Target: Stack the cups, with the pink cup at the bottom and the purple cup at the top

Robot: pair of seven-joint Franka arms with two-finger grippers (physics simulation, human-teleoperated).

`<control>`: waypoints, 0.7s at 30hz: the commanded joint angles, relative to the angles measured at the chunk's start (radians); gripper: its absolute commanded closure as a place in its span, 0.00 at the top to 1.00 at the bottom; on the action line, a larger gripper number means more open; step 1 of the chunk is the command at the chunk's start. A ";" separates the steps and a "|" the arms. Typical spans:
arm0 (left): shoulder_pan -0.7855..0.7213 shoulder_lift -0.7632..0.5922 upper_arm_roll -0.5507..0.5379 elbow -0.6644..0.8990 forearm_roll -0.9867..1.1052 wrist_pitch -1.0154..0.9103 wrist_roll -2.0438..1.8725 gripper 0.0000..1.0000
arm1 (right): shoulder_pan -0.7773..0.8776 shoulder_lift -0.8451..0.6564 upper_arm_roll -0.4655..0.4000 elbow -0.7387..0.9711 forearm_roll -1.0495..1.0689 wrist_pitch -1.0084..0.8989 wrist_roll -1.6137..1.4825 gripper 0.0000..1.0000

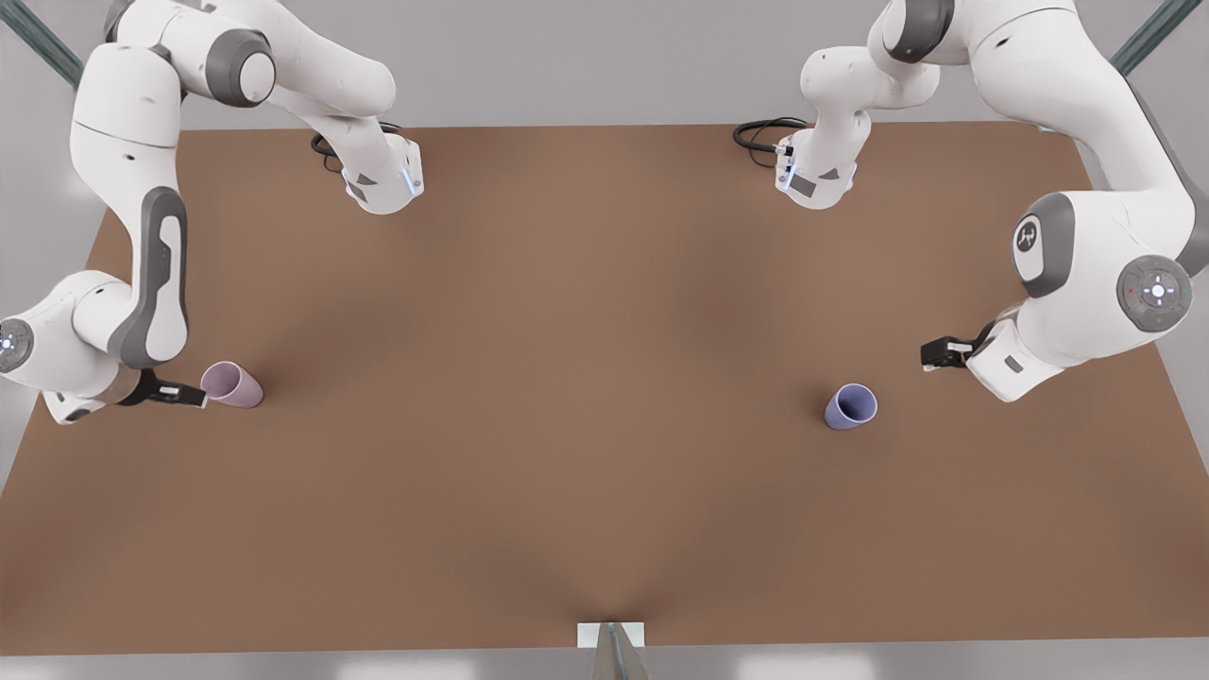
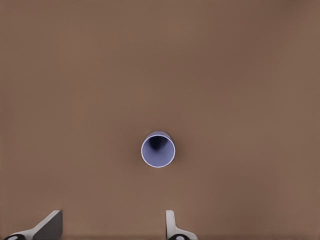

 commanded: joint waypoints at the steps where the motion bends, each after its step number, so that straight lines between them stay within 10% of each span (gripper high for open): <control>1: 0.001 0.000 0.000 0.000 0.001 -0.001 0.007 1.00 | -0.001 -0.003 -0.001 -0.021 0.020 0.105 -0.310 1.00; 21: 0.000 0.027 0.002 -0.001 0.001 -0.008 0.007 1.00 | -0.029 -0.042 -0.017 -0.263 0.005 0.274 -0.407 0.96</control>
